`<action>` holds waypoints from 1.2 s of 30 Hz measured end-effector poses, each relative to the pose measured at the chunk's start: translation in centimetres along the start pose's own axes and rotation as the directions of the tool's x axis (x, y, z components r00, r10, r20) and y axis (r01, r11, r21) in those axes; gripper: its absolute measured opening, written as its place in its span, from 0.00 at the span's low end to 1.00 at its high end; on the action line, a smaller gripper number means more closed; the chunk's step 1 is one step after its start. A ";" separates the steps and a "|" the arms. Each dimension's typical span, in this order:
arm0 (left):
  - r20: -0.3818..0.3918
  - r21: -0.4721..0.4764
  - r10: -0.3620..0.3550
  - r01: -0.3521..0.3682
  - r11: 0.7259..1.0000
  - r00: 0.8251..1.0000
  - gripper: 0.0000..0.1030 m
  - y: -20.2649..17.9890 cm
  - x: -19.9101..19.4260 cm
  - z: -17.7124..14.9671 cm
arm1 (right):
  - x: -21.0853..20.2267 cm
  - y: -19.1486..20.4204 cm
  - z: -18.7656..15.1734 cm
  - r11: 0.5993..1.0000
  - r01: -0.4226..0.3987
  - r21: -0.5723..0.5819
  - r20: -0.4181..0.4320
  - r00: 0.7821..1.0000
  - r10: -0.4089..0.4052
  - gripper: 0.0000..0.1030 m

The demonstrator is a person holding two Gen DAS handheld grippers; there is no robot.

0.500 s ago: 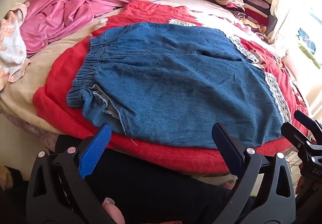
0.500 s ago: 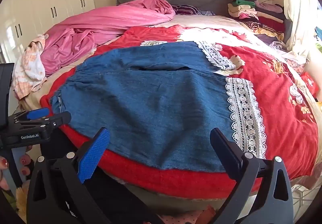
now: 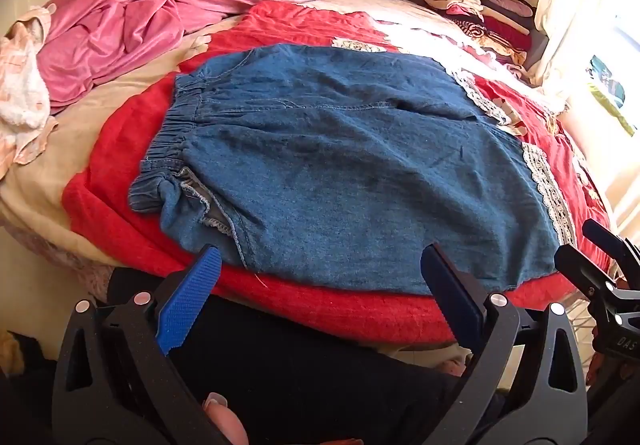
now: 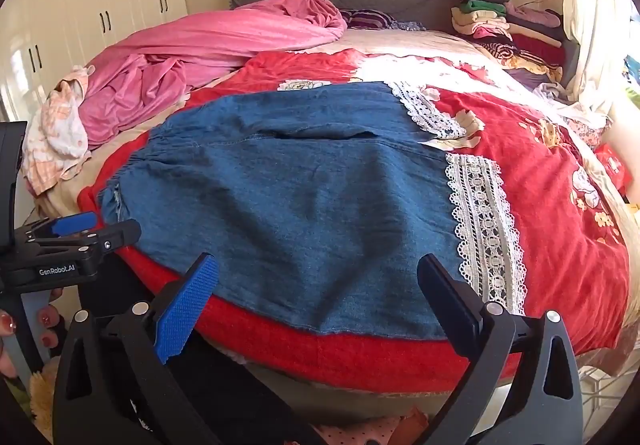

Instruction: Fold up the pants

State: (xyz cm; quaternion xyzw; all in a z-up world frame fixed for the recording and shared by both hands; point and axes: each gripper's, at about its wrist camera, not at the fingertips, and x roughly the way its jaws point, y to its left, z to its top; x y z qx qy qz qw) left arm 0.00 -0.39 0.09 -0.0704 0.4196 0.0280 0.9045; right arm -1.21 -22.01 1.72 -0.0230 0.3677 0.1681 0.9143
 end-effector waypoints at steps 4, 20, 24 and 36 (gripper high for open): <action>-0.002 0.006 -0.006 0.006 1.000 1.000 0.91 -0.1 0.0 0.0 | 0.0 -0.1 0.0 1.000 0.002 -0.005 0.000 1.000 -0.002 0.96; -0.001 0.004 -0.003 0.003 1.000 1.000 0.91 -0.2 0.0 0.0 | 0.1 0.5 0.2 1.000 0.002 -0.016 -0.007 1.000 -0.002 0.96; -0.002 0.006 -0.004 0.004 1.000 1.000 0.91 -0.1 0.0 0.0 | 0.2 0.6 0.1 1.000 0.002 -0.018 -0.008 1.000 -0.002 0.96; -0.003 0.006 -0.005 0.005 1.000 1.000 0.91 -0.1 -0.1 0.0 | 0.4 0.5 0.0 1.000 0.000 -0.010 -0.015 1.000 0.000 0.96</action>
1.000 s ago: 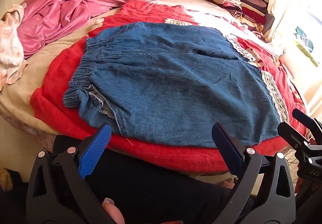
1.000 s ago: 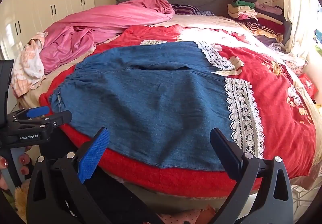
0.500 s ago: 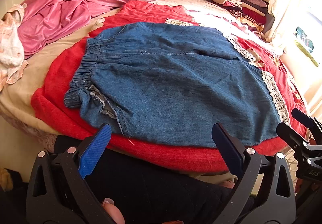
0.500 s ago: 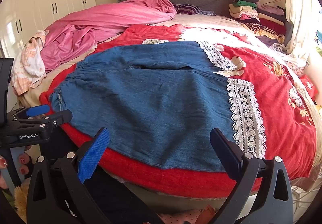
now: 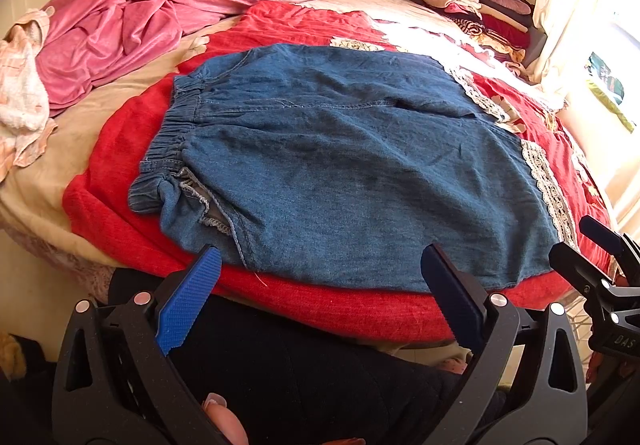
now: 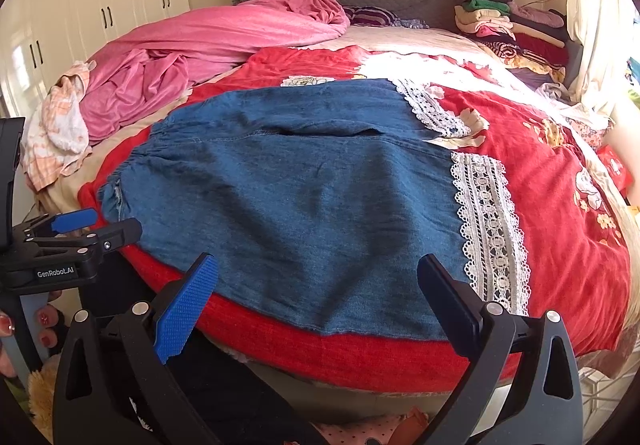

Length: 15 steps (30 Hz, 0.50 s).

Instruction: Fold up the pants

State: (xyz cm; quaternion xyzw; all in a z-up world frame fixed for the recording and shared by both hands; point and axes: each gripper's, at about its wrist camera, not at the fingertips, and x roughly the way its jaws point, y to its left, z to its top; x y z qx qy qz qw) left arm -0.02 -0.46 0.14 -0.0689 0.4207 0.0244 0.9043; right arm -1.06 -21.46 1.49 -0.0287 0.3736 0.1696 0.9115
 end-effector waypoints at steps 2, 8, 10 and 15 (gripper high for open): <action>-0.001 0.000 0.000 0.000 1.000 1.000 0.91 0.1 -0.1 0.0 | 0.1 -0.1 0.0 1.000 -0.001 0.004 -0.003 1.000 0.001 0.96; -0.001 -0.004 0.002 -0.002 1.000 1.000 0.91 0.5 -0.1 0.0 | 0.1 -0.1 0.0 1.000 -0.002 0.006 -0.004 1.000 0.002 0.96; 0.000 -0.002 0.003 -0.003 1.000 1.000 0.91 0.4 -0.1 0.0 | 0.2 -0.2 0.0 1.000 -0.003 0.009 -0.007 1.000 0.003 0.96; -0.002 -0.001 0.008 -0.008 1.000 1.000 0.91 0.6 -0.1 -0.1 | 0.5 -0.5 0.1 1.000 -0.007 0.021 -0.010 1.000 0.007 0.96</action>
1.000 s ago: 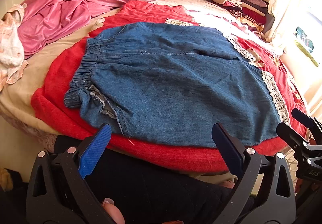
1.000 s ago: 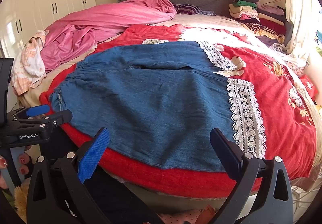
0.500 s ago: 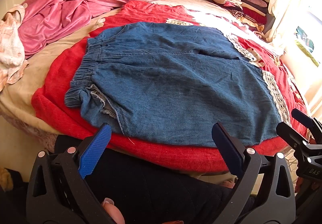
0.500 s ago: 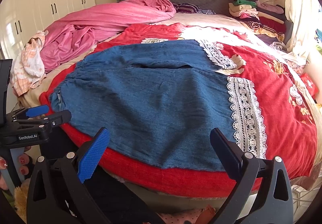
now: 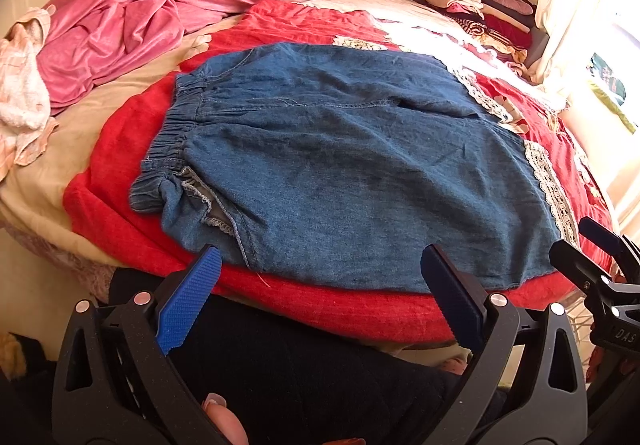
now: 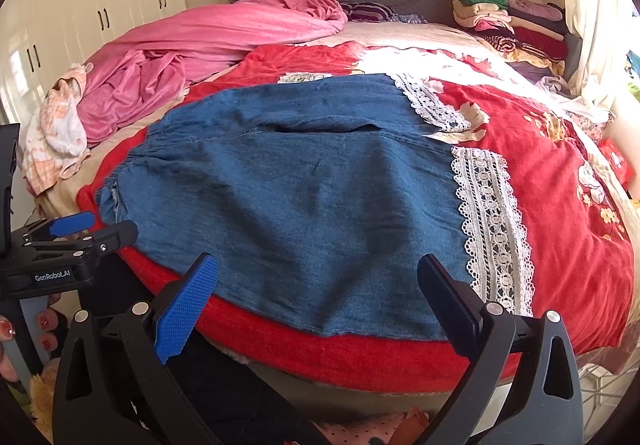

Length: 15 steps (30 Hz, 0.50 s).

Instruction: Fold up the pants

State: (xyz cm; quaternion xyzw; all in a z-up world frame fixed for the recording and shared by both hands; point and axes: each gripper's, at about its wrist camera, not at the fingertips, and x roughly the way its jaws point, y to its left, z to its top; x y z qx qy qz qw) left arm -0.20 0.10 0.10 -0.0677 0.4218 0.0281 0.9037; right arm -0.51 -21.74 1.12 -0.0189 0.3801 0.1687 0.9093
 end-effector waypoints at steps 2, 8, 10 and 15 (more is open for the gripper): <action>-0.002 -0.001 -0.002 0.002 1.000 1.000 0.91 0.1 0.1 0.0 | 0.2 0.0 0.0 1.000 -0.002 0.000 -0.005 1.000 0.002 0.96; -0.009 -0.002 -0.001 0.001 1.000 1.000 0.91 0.2 0.7 0.0 | 0.7 0.0 0.1 1.000 -0.009 -0.002 -0.016 1.000 0.009 0.96; -0.009 -0.001 -0.001 0.001 1.000 1.000 0.91 0.1 0.8 0.1 | 0.8 -0.1 0.2 1.000 -0.010 -0.002 -0.017 1.000 0.010 0.96; -0.013 0.003 -0.008 0.008 1.000 1.000 0.91 0.2 1.4 0.4 | 1.4 -0.2 0.8 1.000 -0.020 -0.004 -0.020 1.000 0.020 0.96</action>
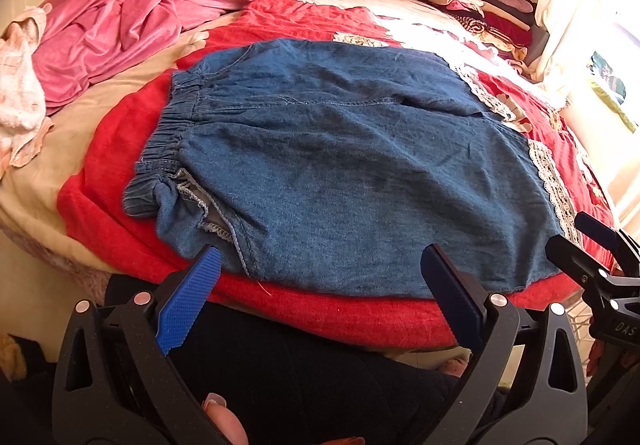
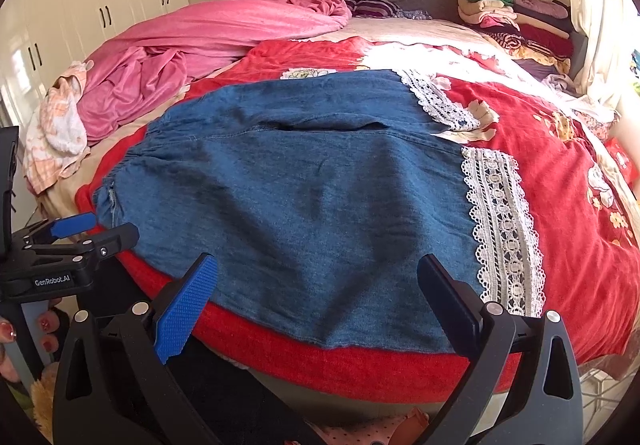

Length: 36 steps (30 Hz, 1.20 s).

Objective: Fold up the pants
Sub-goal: 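Grasp the elastic waistband with the left tool while the right tool grasps denim beside it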

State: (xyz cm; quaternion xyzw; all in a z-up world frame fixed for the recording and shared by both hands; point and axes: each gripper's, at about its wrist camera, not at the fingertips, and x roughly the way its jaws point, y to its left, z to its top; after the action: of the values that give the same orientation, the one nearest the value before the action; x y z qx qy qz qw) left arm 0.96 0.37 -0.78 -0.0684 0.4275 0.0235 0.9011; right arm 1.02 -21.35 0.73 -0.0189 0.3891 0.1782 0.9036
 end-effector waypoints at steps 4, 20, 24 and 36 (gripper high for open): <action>-0.004 -0.004 -0.010 0.010 1.000 1.000 0.91 0.6 0.3 0.7 | 0.9 -0.1 1.3 1.000 -0.016 -0.001 0.003 1.000 0.016 0.96; 0.021 -0.060 0.036 -0.034 0.998 0.999 0.91 7.5 2.4 8.8 | 7.6 2.6 12.6 0.974 -0.191 -0.119 -0.032 0.982 0.189 0.96; 0.000 -0.031 0.074 -0.074 0.997 0.997 0.91 9.7 4.5 11.4 | 10.1 3.1 15.2 0.969 -0.169 -0.182 -0.037 0.986 0.165 0.96; -0.125 -0.039 0.068 -0.073 0.997 0.990 0.91 16.8 12.3 16.6 | 17.9 5.3 20.5 0.935 -0.197 -0.294 -0.144 0.977 0.160 0.96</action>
State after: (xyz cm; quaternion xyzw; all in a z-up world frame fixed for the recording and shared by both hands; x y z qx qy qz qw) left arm 19.79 19.20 -1.67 -0.0743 0.4842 0.0605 0.8697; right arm 24.84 -7.39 2.84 -0.1337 0.4095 0.3163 0.8452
